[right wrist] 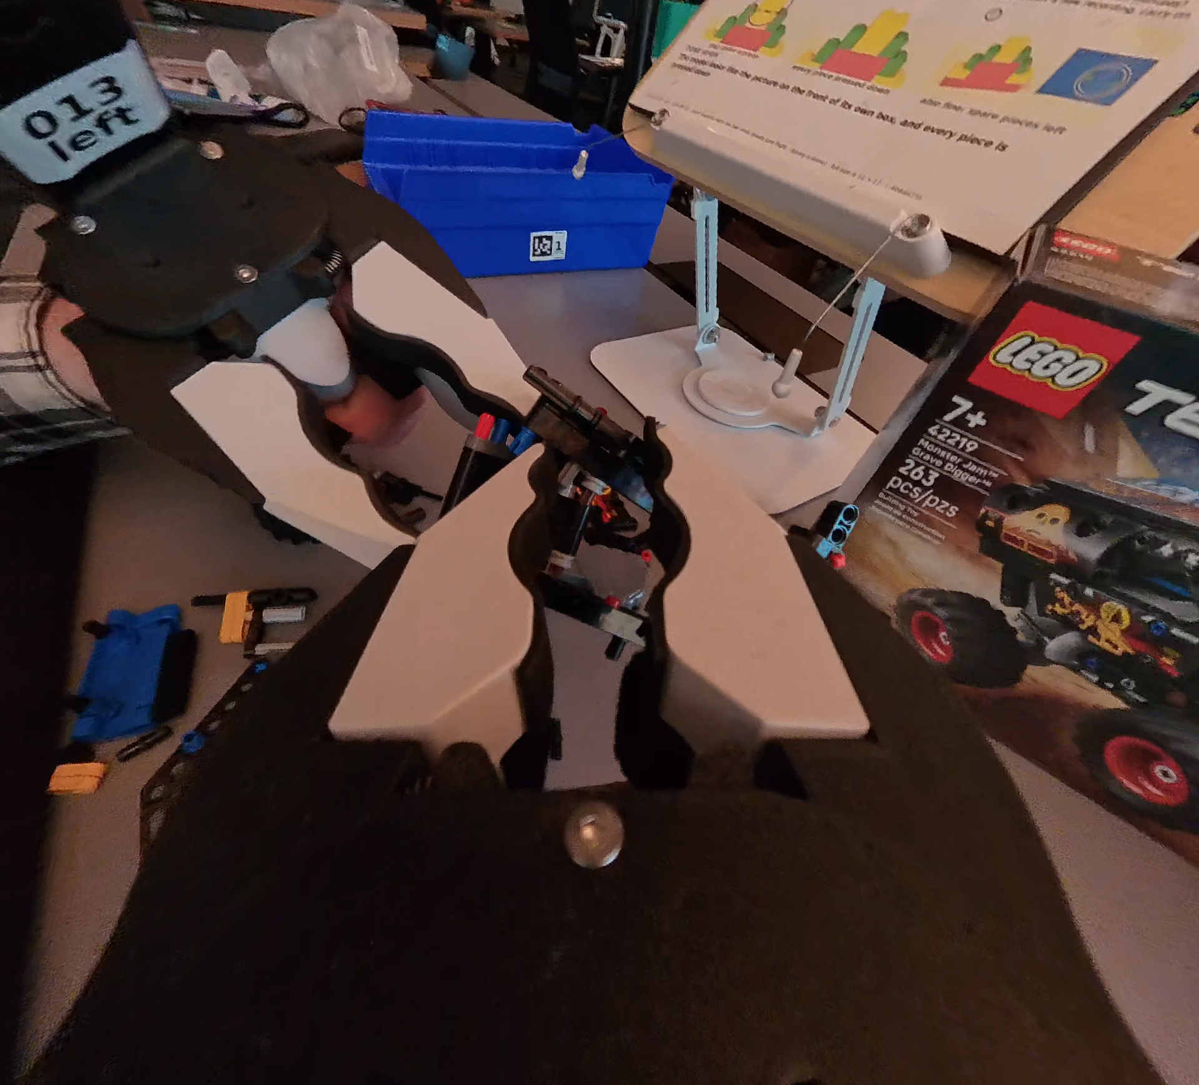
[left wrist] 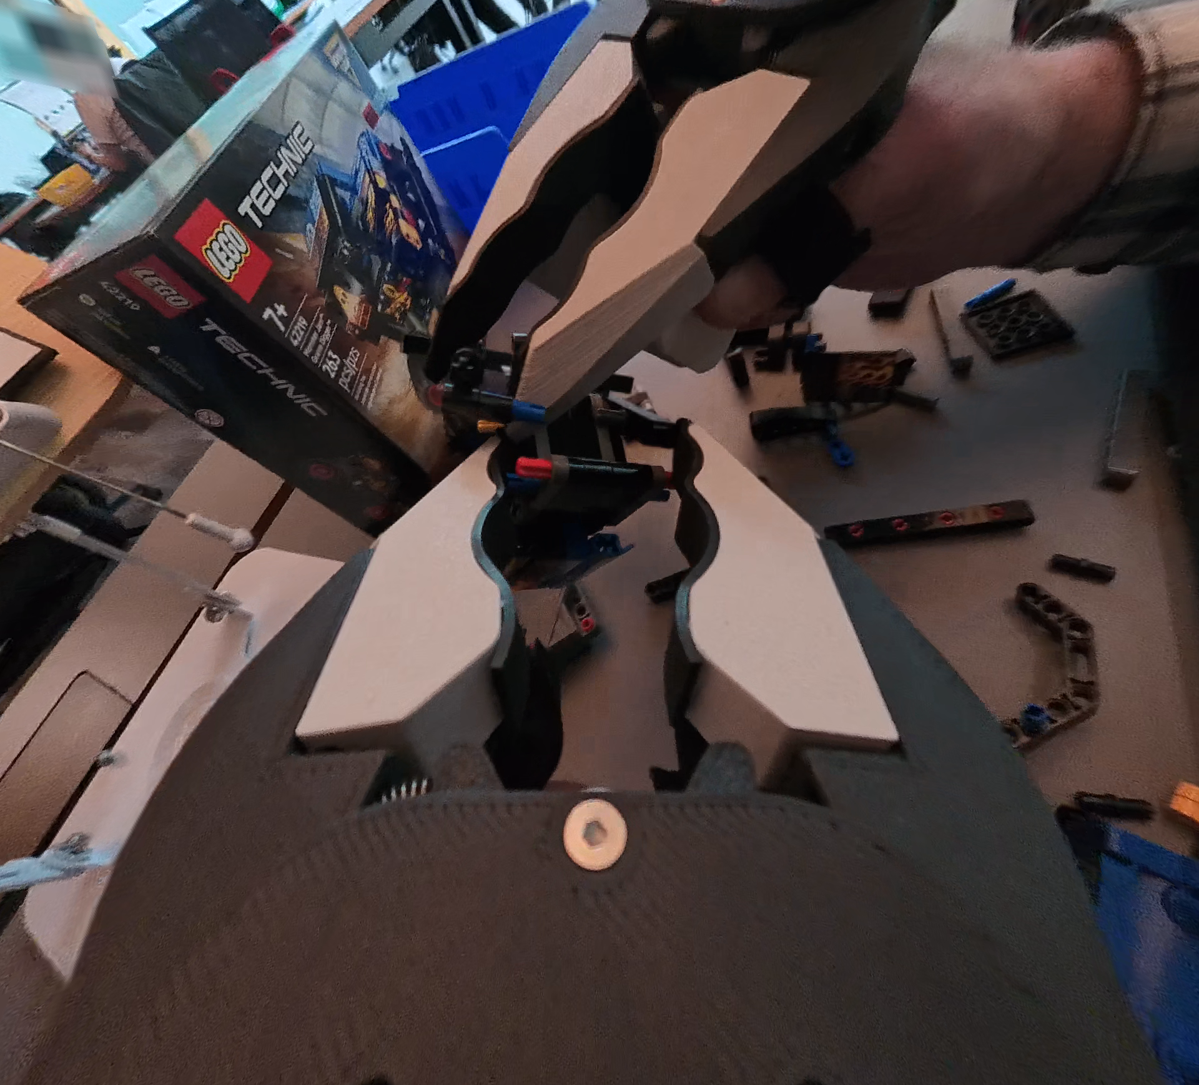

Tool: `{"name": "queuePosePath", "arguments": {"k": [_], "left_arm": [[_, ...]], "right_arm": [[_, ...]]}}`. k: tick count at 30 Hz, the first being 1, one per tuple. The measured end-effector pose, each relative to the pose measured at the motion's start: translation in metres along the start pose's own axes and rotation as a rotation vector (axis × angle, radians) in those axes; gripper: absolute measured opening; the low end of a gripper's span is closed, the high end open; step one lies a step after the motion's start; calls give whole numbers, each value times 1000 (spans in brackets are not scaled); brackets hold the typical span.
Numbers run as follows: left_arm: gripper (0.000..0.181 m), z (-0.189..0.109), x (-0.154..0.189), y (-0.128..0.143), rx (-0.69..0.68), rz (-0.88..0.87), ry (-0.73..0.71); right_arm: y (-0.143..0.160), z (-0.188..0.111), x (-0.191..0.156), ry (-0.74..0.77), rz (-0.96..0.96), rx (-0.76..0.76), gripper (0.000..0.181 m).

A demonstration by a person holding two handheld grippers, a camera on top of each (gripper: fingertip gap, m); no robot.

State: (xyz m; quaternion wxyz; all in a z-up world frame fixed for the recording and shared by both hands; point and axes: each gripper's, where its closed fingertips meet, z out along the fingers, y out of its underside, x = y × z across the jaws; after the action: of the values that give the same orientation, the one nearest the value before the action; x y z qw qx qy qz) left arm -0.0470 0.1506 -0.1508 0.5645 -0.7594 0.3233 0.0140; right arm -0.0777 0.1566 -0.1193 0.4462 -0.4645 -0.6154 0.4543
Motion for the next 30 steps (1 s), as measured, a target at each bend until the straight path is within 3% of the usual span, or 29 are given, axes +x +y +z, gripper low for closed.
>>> {"name": "queuePosePath", "arguments": {"k": [1, 6, 9, 11, 18, 22, 26, 30], "left_arm": [[45, 0, -1, 1, -4, -14, 7], [47, 2, -3, -6, 64, -99, 51], [48, 5, -8, 3, 54, -150, 47], [48, 2, -12, 4, 77, -194, 62], [48, 2, 0, 1, 112, -239, 150], [49, -1, 1, 4, 118, -260, 189], [48, -12, 9, 20, 38, -150, 261], [48, -16, 15, 38, -92, 31, 230]], "right_arm": [[2, 1, 1, -1, 28, -2, 24], [-1, -1, 4, 30, -71, -1, 18], [-6, -20, 3, -17, -146, -5, 8], [-8, -34, -5, -58, -239, -3, 11], [55, -15, -15, -119, -376, -288, 27], [60, -6, -20, -134, -394, -285, 14], [64, -6, -30, -168, -438, -304, 7], [71, -5, -37, -193, -466, -350, 7]]}}
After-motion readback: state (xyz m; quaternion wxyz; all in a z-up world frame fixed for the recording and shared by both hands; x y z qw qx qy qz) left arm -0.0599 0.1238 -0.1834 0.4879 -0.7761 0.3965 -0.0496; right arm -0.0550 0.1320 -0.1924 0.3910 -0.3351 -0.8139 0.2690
